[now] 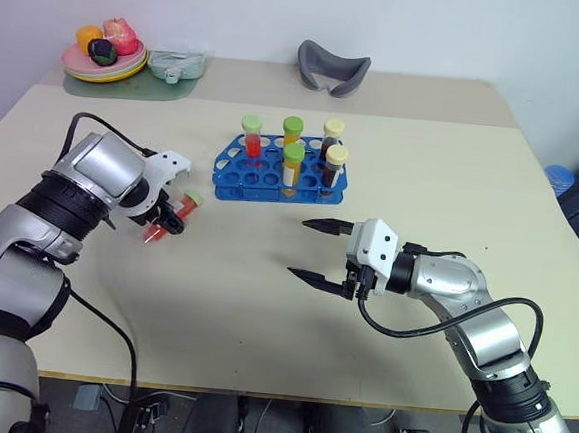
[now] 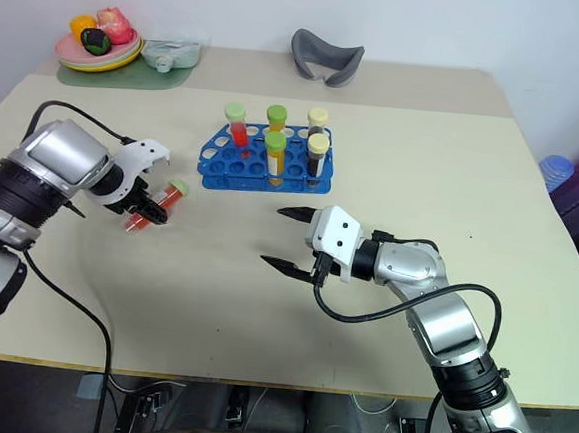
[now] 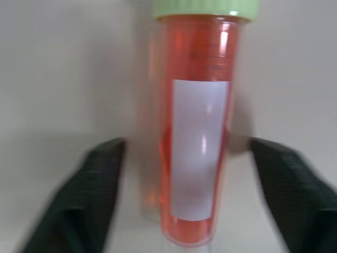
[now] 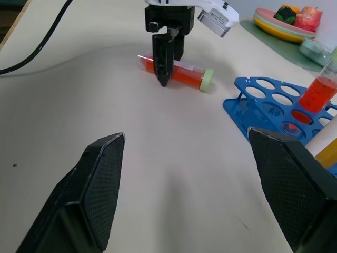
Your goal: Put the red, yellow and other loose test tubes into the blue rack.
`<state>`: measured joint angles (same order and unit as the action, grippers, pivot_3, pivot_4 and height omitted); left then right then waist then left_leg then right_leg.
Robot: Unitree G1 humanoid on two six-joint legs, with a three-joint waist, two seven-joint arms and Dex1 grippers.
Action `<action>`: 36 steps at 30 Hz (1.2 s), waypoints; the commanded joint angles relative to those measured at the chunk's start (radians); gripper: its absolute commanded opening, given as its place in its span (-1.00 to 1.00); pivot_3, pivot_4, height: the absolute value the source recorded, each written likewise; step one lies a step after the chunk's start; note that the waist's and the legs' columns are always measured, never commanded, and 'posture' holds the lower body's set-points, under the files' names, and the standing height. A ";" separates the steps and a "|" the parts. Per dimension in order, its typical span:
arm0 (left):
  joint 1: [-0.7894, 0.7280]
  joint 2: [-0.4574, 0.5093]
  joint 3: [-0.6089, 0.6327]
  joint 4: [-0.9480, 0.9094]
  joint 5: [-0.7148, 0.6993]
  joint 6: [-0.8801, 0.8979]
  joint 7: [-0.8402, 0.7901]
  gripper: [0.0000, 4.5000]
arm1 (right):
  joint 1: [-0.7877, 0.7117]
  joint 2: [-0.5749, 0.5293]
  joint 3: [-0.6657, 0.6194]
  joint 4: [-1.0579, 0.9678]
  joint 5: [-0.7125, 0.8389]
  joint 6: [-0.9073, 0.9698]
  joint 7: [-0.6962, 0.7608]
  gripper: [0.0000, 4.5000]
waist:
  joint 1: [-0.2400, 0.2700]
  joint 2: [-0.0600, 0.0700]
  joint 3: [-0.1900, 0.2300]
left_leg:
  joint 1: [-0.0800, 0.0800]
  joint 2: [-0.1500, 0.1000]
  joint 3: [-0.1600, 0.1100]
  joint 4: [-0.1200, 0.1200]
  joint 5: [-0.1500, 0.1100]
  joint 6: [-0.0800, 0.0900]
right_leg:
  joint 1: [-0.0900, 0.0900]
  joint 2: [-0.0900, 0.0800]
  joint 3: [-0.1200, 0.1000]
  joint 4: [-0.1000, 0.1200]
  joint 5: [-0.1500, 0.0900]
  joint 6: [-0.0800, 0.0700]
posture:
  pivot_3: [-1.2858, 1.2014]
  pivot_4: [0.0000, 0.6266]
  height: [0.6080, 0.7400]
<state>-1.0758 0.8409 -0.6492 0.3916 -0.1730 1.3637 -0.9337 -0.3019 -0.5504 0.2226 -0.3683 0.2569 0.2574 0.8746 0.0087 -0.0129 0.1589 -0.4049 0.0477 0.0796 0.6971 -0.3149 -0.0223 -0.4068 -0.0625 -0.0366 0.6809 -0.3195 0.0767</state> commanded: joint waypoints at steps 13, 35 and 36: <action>0.024 -0.012 0.040 0.014 0.036 0.018 0.015 -0.66 | -0.015 0.006 -0.010 -0.016 0.003 -0.012 -0.002 0.70 | 0.002 0.000 0.000 | 0.000 0.000 0.000 0.000 0.000 0.000 | 0.000 0.000 0.000 0.001 0.000 0.000 | 0.03 -0.52 0.92; 0.587 -0.558 0.815 -0.698 -0.034 -0.914 0.631 -0.66 | -0.035 0.030 -0.167 0.020 0.115 0.127 -0.096 0.70 | 0.005 -0.003 0.001 | -0.003 0.001 -0.001 0.003 -0.001 0.002 | -0.001 -0.003 0.001 0.001 0.000 0.001 | 0.03 -0.52 0.92; 0.595 -0.567 0.789 -0.671 0.000 -0.970 0.641 -0.66 | -0.032 0.028 -0.172 0.017 0.119 0.132 -0.098 0.70 | 0.004 -0.003 0.001 | -0.003 0.001 -0.001 0.003 -0.001 0.002 | -0.001 -0.003 0.001 0.001 0.000 0.001 | 0.03 -0.52 0.92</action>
<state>-0.4793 0.2721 0.1431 -0.2790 -0.2061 0.4810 -0.3208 -0.3290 -0.5181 0.0839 -0.3200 0.3566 0.3874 0.7818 0.0128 -0.0156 0.1601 -0.4074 0.0485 0.0790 0.7000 -0.3164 -0.0198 -0.4074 -0.0656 -0.0359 0.6819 -0.3191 0.0773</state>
